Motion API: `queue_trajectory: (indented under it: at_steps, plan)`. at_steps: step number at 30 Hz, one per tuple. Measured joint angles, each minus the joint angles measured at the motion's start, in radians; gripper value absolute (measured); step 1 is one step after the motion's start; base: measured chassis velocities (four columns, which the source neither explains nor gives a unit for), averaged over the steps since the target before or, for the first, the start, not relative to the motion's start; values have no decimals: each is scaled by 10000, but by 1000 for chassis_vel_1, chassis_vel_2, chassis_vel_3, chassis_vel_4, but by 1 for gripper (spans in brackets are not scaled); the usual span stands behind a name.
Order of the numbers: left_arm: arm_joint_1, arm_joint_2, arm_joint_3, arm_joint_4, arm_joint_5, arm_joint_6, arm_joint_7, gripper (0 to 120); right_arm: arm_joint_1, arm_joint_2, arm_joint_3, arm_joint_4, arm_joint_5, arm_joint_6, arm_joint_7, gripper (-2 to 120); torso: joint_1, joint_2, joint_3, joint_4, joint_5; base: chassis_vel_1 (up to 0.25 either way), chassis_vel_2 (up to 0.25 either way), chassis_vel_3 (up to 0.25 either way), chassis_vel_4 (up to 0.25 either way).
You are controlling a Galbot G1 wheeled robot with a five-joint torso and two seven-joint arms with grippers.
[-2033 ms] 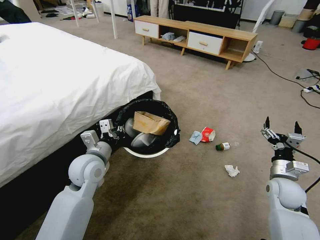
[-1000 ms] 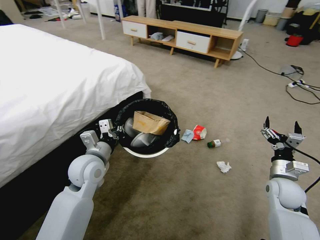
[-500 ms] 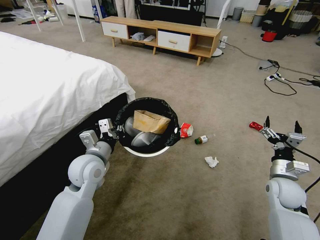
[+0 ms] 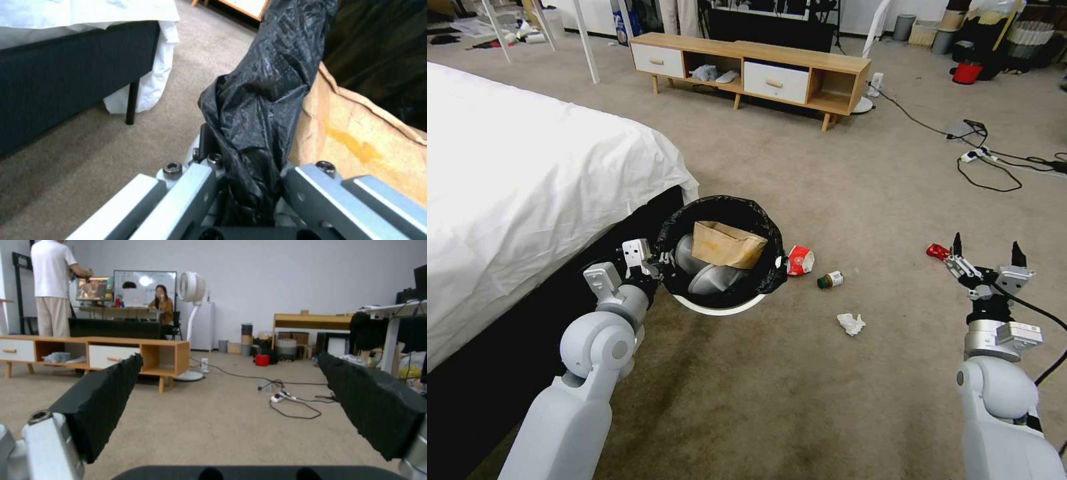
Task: Pick up the trash bin and place the garbage on the floor into it.
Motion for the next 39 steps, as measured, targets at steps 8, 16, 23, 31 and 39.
queue_trajectory:
  at_steps: [8, 16, 23, 31, 39]
  plan:
    - [46, -5, 6, -82, -3, 0, -3, 2, -73, 5, 9, 34, -3, 69, -9, 100, 0, 1, -1, -2, 0, -32, 27, 31, -34]
    - [99, -6, 6, -159, -4, 4, -10, 2, -131, 0, 30, 123, 2, 95, -10, 100, 0, 1, 0, -2, -1, -170, 164, 169, -176]
    - [162, -5, -40, -238, -14, 12, -16, 2, -181, -6, 25, 212, 38, 95, -17, 100, 0, 0, 0, -3, 1, -249, 266, 244, -257]
    - [178, -17, -52, -245, -10, 16, -16, 2, -177, 5, 17, 215, 26, 109, -9, 100, 0, -1, 3, -1, 4, -296, 278, 280, -293]
    - [177, -35, -48, -242, 1, 16, -16, 2, -170, 5, 10, 174, -12, 245, -49, 100, 2, 0, 3, -4, 0, -178, 142, 146, -150]
